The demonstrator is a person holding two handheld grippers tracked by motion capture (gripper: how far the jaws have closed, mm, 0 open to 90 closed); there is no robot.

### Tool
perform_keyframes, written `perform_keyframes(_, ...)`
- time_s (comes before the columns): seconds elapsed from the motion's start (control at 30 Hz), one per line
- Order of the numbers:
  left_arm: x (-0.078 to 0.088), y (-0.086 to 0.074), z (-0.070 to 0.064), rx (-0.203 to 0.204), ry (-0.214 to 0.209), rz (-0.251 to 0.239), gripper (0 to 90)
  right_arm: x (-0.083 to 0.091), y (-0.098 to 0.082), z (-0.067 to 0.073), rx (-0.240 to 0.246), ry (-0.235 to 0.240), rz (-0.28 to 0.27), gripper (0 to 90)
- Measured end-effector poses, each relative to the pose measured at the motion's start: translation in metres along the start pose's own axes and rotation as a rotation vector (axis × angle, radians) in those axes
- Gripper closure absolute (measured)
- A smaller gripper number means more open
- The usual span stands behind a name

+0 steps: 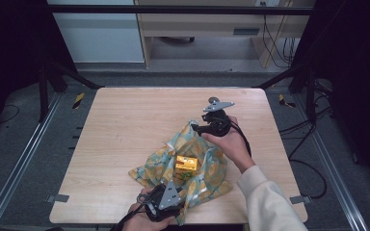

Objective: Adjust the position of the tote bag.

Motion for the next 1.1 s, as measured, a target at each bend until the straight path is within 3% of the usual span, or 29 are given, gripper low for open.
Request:
perform_keyframes(0.17,0.006,0.001,0.006,0.030,0.004,-0.028,41.6,0.020,-0.003,0.007,0.028,-0.019,-0.007,32.4)
perform_keyframes(0.23,0.007,0.000,0.007,0.021,0.014,-0.003,36.0,0.028,-0.005,0.012,0.020,-0.009,-0.021,31.2)
perform_keyframes(0.4,0.019,0.001,0.011,0.049,0.036,-0.041,34.2,0.046,-0.020,0.035,0.084,-0.006,-0.013,30.9)
perform_keyframes(0.53,0.034,0.006,0.016,0.051,0.055,-0.083,33.7,0.058,-0.035,0.052,0.102,0.007,-0.011,31.3)
perform_keyframes(0.63,0.047,0.012,0.027,0.086,0.082,-0.124,34.0,0.066,-0.042,0.059,0.113,0.000,-0.012,31.4)
perform_keyframes(0.77,0.054,0.019,0.057,0.130,0.162,-0.108,33.9,0.065,-0.050,0.055,0.092,-0.039,0.011,30.4)
perform_keyframes(0.83,0.052,0.022,0.073,0.141,0.202,-0.084,33.9,0.062,-0.053,0.053,0.066,-0.044,0.016,28.9)
perform_keyframes(0.9,0.046,0.022,0.085,0.130,0.212,-0.042,34.4,0.058,-0.059,0.052,0.052,-0.047,0.036,28.3)
perform_keyframes(0.97,0.034,0.019,0.094,0.138,0.189,-0.015,33.6,0.055,-0.069,0.053,0.031,-0.054,0.055,25.0)
perform_keyframes(1.03,0.020,0.013,0.102,0.158,0.161,0.023,29.2,0.053,-0.081,0.054,0.013,-0.049,0.071,27.9)
perform_keyframes(1.1,0.009,0.005,0.105,0.185,0.137,0.020,32.6,0.050,-0.095,0.055,0.002,-0.042,0.092,34.0)
Point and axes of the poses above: each handheld gripper's, and its own axes: x roughly backward along the jaws, y roughly out of its top, z roughly to its left, the point moved 6 cm from there along -x, roughly forward along the jaws, and after that the axes turned 14 degrees about z, right-handed, at the moved point
